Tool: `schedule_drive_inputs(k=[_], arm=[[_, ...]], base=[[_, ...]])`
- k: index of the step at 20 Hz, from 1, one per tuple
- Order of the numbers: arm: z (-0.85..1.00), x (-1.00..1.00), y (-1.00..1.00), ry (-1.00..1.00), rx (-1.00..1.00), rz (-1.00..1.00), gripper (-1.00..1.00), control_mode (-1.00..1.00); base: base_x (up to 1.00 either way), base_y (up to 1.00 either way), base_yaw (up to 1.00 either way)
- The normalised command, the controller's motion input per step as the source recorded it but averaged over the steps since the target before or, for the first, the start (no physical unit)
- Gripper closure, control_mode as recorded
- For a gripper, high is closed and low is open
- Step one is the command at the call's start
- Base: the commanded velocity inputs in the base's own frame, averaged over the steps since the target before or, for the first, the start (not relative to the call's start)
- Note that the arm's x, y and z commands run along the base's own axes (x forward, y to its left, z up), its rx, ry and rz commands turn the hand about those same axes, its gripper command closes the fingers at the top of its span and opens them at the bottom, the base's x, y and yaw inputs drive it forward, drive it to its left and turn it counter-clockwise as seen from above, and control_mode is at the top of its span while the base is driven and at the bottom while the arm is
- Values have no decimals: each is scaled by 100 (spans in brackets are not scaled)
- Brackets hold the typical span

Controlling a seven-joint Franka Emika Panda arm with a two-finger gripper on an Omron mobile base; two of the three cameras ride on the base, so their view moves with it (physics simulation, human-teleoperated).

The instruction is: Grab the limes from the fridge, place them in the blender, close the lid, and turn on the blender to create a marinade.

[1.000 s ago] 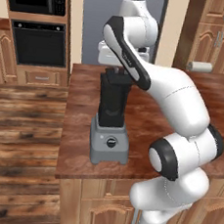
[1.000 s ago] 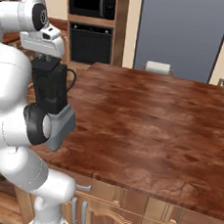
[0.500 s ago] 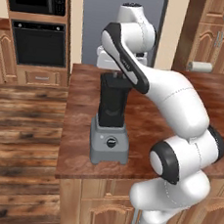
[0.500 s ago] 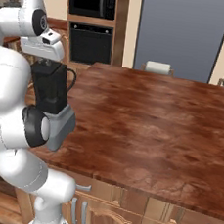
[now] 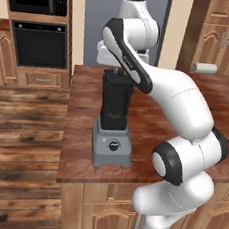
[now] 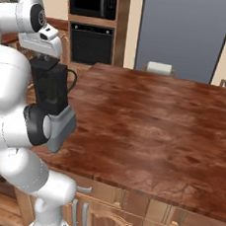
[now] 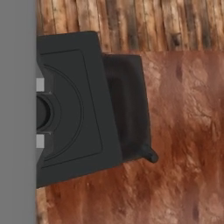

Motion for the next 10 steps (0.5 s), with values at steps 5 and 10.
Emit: schedule_drive_inputs(k=[5, 10], arm=[[-1, 32, 11, 0, 0, 0, 100, -100], [-18, 30, 0, 0, 0, 0, 100, -100]], base=[[0, 0, 0], [0, 0, 0]])
